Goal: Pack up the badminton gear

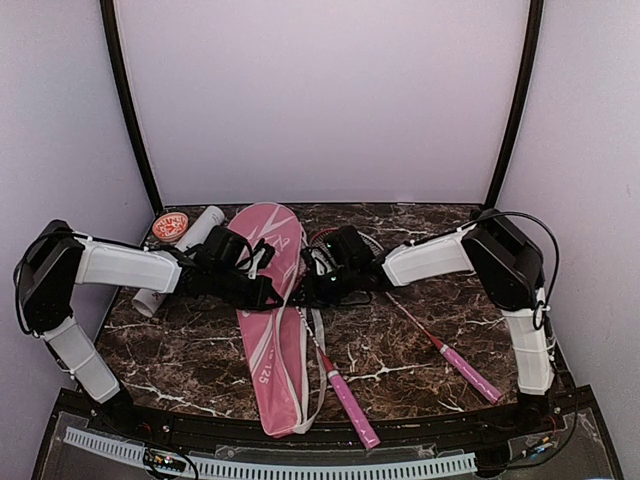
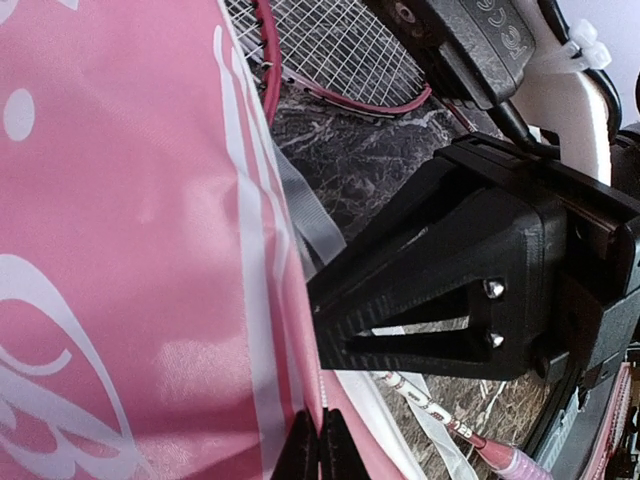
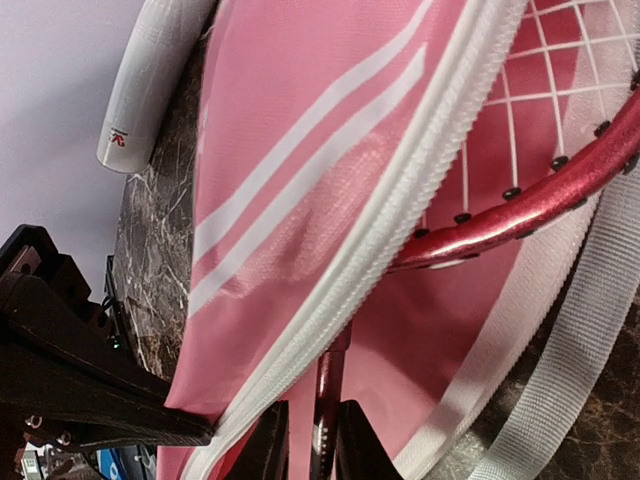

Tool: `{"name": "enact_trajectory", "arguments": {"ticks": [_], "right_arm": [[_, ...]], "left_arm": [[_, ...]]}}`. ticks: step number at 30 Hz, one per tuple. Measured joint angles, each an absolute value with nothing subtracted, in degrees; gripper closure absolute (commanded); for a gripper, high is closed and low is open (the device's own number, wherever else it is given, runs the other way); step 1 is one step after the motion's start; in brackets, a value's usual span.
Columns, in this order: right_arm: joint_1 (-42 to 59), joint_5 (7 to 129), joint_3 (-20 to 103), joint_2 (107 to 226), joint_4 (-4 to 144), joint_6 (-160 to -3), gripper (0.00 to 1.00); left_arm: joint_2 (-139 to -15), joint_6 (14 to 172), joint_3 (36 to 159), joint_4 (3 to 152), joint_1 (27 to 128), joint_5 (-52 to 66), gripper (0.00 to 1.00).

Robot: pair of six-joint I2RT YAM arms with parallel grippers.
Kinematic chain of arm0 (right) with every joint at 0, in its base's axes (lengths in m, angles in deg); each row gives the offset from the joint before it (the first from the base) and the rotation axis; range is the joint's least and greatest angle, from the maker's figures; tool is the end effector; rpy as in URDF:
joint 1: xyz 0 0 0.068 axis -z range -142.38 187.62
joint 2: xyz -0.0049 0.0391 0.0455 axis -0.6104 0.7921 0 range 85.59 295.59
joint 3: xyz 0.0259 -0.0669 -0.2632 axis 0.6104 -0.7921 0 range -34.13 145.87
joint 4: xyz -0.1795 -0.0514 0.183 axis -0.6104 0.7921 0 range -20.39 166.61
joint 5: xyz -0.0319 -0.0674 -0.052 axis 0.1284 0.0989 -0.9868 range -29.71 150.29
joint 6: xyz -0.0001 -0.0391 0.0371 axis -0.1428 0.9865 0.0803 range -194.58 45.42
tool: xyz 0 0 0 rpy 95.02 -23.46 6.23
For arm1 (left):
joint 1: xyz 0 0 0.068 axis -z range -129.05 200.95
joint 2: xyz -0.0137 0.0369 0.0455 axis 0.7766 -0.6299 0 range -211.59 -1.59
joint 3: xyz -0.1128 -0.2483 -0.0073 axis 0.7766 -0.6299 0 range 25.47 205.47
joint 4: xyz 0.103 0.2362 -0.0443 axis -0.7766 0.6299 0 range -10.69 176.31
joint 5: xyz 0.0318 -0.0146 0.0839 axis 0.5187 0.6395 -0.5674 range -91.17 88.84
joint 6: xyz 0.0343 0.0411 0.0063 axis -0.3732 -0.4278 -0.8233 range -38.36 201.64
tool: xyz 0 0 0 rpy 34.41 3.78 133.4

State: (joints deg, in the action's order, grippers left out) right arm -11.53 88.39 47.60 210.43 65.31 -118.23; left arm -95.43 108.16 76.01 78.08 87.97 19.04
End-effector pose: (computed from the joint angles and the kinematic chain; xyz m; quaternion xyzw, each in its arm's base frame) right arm 0.2965 0.3686 0.1406 -0.1467 0.8689 0.4545 0.1305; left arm 0.2616 -0.2127 0.1806 0.1532 0.8893 -0.3468 0.2556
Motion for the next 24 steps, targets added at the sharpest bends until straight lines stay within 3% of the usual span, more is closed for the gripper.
{"name": "enact_trajectory", "arguments": {"ticks": [4,9,24], "right_arm": [[-11.51,88.65,46.38,209.73,65.42,-116.64,0.57],[-11.00,90.07,43.65,205.77,66.41,-114.41,0.45],[-14.22,94.84,20.04,178.84,81.86,-106.34,0.44]], "left_arm": [[-95.76,107.77,76.04,78.12,87.97,18.85,1.00],[-95.78,107.37,76.12,78.91,87.97,17.45,1.00],[-96.67,107.33,77.22,79.59,87.97,15.89,1.00]]}}
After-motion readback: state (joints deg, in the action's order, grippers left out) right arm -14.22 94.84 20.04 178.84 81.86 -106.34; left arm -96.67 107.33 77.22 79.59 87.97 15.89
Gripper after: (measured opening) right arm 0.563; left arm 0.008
